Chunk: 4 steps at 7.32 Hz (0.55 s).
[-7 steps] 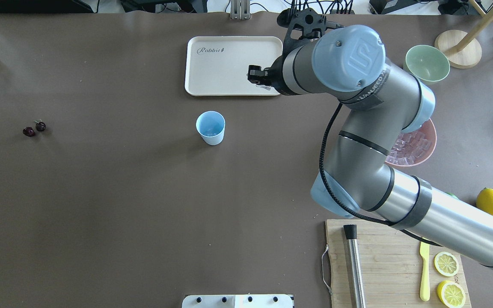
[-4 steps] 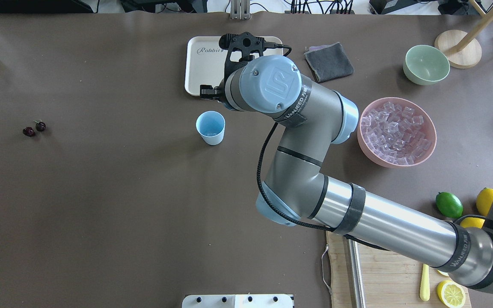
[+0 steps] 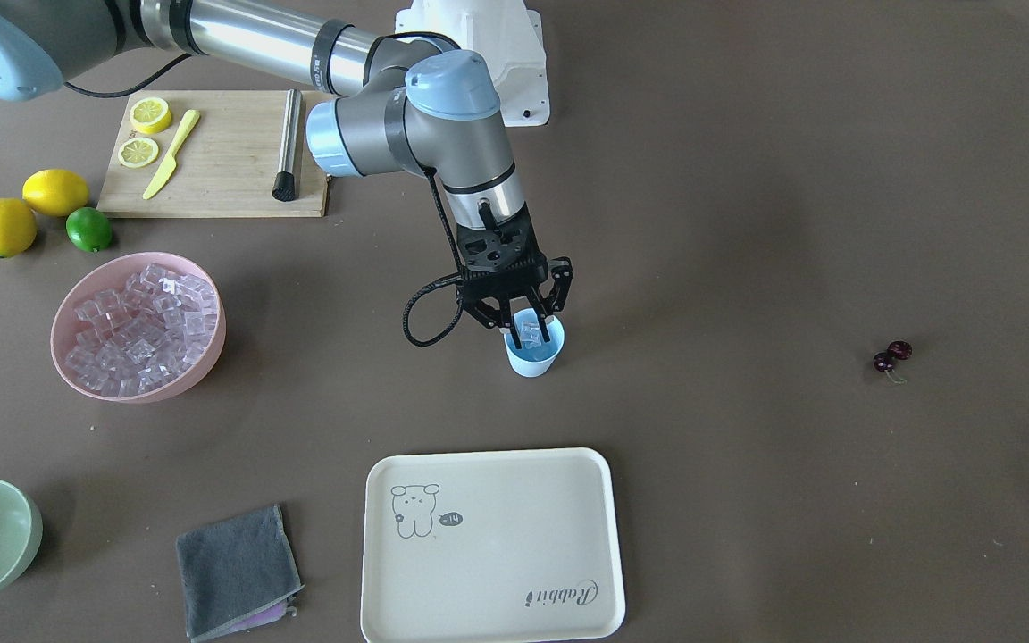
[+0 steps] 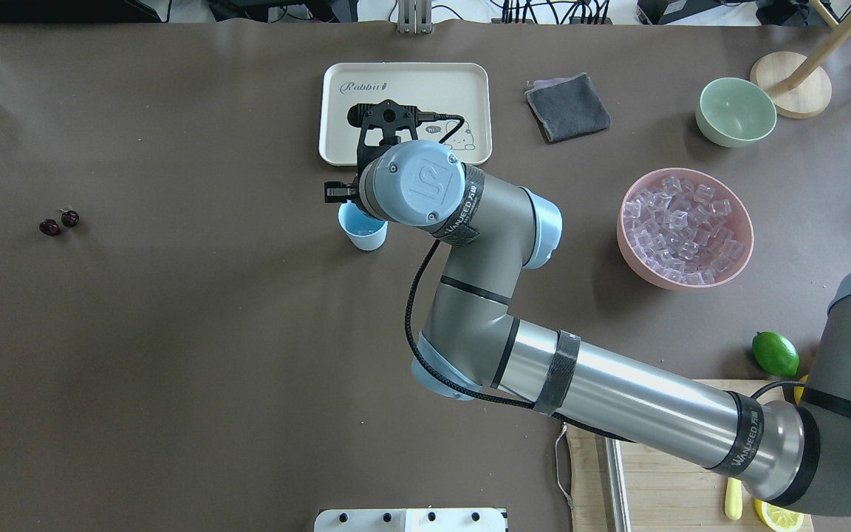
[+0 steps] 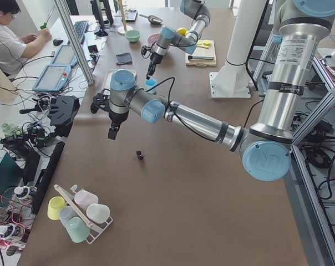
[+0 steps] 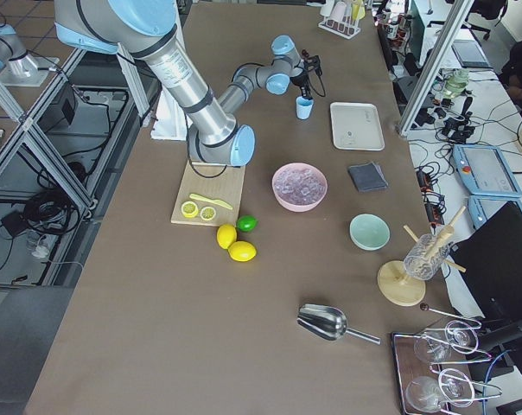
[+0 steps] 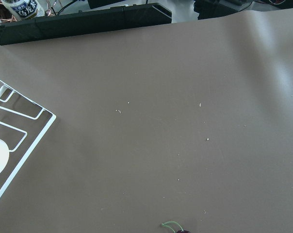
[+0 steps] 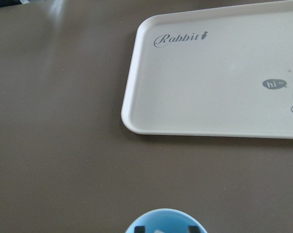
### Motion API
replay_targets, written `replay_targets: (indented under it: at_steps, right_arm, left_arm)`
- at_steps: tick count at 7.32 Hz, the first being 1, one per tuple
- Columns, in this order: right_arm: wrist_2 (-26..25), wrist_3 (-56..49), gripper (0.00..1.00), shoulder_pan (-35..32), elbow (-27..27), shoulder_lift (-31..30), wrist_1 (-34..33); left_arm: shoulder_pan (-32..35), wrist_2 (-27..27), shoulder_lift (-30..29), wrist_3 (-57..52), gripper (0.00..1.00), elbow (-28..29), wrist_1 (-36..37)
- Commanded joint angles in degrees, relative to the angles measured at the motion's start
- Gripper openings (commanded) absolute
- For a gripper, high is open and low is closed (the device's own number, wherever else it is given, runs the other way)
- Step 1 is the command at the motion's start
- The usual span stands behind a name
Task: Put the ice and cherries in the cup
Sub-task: 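Open the right gripper above the blue cup to drop the cube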
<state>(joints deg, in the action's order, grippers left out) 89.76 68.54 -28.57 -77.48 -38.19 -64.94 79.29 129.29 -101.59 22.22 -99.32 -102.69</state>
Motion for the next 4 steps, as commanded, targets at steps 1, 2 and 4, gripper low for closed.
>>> replay_targets:
  at_steps: [1, 2, 4]
  right_arm:
    - [0.3, 0.3, 0.98, 0.7, 0.0, 0.0, 0.1]
    - [0.6, 0.1, 1.0, 0.6, -0.4, -0.2, 0.1]
    - [4.0, -0.2, 1.0, -3.0, -4.8, -3.2, -0.1]
  left_arm:
    - [0.0, 0.0, 0.1, -0.1, 0.98, 0.0, -0.1]
    - [-0.1, 0.0, -0.4, 0.0, 0.98, 0.0, 0.1]
    - [-1.8, 0.0, -3.7, 2.9, 0.98, 0.0, 0.2]
